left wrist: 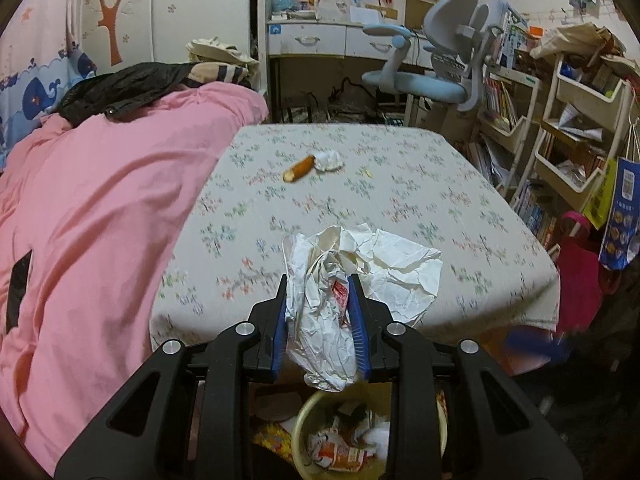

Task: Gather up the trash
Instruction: 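Open both tools over the yellow bin, dropping the tissues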

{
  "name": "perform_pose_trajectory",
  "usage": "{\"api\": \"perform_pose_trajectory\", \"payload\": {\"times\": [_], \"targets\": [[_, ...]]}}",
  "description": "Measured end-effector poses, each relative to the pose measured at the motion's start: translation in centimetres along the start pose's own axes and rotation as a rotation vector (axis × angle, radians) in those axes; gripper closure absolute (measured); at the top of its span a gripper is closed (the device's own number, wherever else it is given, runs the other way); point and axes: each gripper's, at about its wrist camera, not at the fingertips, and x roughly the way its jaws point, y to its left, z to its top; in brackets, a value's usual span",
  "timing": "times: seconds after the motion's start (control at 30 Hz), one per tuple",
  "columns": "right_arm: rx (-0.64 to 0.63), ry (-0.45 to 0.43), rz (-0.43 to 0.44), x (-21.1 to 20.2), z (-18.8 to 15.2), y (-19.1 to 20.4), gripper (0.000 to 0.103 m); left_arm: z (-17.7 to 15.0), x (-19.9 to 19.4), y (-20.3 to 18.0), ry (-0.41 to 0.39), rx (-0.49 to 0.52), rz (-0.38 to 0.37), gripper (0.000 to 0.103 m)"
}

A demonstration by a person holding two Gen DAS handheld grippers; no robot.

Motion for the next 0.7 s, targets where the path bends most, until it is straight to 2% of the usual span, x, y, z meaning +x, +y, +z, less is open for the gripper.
{"api": "perform_pose_trajectory", "payload": {"times": [0.17, 0.3, 0.37, 0.47, 0.57, 0.7], "targets": [[0.038, -0.078, -0.069, -1.0, 0.3, -1.1, 0.026, -2.5, 0.0, -0.7, 0.081, -0.020, -0.022, 0.076], [0.038, -0.097, -0.090, -1.3, 0.2, -1.3, 0.020, -4.8, 0.5, -1.7, 0.166, -0.016, -0.041, 0.074], [0.041, -0.103, -0.092, -1.3, 0.2, -1.3, 0.019, -6.1, 0.9, -2.4, 0.222, -0.002, -0.050, 0.069], [0.046, -0.111, -0.096, -1.5, 0.2, -1.4, 0.019, -7.7, 1.6, -3.3, 0.300, 0.030, -0.054, 0.055], [0.056, -0.123, -0.099, -1.8, 0.2, -1.6, 0.018, -8.2, 1.6, -3.8, 0.307, 0.057, -0.035, 0.046], [0.061, -0.131, -0.107, -2.0, 0.1, -1.8, 0.017, -7.6, 0.7, -3.6, 0.256, 0.042, -0.013, 0.037]]}}
